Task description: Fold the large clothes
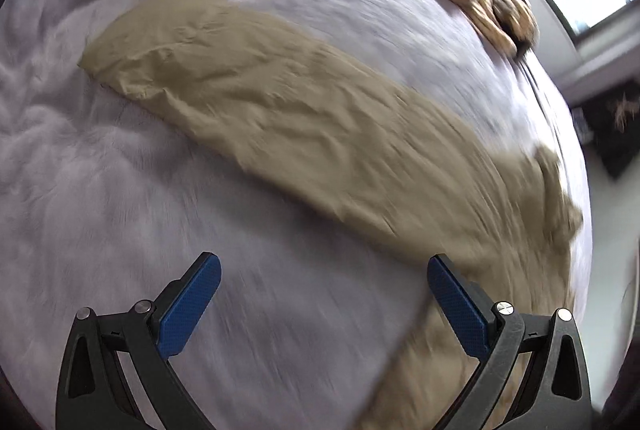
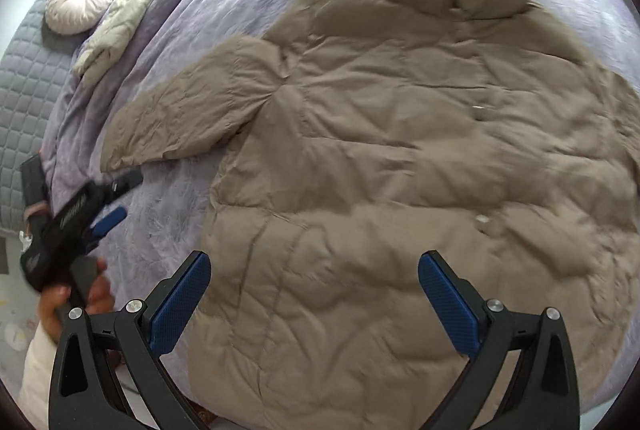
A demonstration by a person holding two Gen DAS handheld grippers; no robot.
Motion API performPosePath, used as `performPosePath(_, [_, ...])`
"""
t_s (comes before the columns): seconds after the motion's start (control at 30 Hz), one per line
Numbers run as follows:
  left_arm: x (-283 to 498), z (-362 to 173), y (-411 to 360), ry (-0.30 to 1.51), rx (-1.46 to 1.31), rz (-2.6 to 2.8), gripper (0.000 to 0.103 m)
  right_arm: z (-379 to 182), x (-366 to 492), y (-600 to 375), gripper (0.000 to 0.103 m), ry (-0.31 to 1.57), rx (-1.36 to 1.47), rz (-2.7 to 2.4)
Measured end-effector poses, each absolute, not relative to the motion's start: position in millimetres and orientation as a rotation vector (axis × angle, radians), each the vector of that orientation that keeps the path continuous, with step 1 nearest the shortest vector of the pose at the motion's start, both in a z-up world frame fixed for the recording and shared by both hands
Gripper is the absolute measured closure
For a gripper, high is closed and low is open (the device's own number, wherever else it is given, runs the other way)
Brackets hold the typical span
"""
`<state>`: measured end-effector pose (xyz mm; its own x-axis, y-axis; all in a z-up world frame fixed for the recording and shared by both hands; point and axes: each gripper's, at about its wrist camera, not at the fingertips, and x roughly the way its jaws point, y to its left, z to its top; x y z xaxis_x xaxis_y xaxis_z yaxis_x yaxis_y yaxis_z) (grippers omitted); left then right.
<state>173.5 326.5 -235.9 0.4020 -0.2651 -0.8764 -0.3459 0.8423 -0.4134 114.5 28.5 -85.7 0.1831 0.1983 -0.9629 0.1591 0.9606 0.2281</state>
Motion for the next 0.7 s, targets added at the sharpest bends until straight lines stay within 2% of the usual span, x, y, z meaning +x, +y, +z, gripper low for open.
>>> performPosePath(0.2, [217,-278,374,1.103,-0.801,0.106,0.0,-107,137,46,0.0,1.378,0.29,0.075])
performPosePath(0.4, [251,-285,384,1.021,-0.801,0.185,0.002,-120,167,56,0.0,1.308,0.293,0.119])
performPosePath(0.47, [259,-282,383,0.998,-0.785,0.227,0.035,-123,181,59,0.0,1.288,0.308,0.142])
performPosePath(0.5, [259,-281,384,0.997,-0.77,0.231,0.074,-125,190,61,0.0,1.273,0.316,0.15])
performPosePath(0.53, [262,-282,386,0.992,-0.786,0.183,0.095,-127,198,62,0.0,1.256,0.325,0.158])
performPosePath(0.6, [259,-277,394,0.955,-0.833,0.125,0.095,-129,212,65,0.0,1.23,0.343,0.162])
performPosePath(0.7, [257,-252,397,0.898,-0.759,0.106,0.095,-133,230,67,0.001,1.192,0.365,0.163])
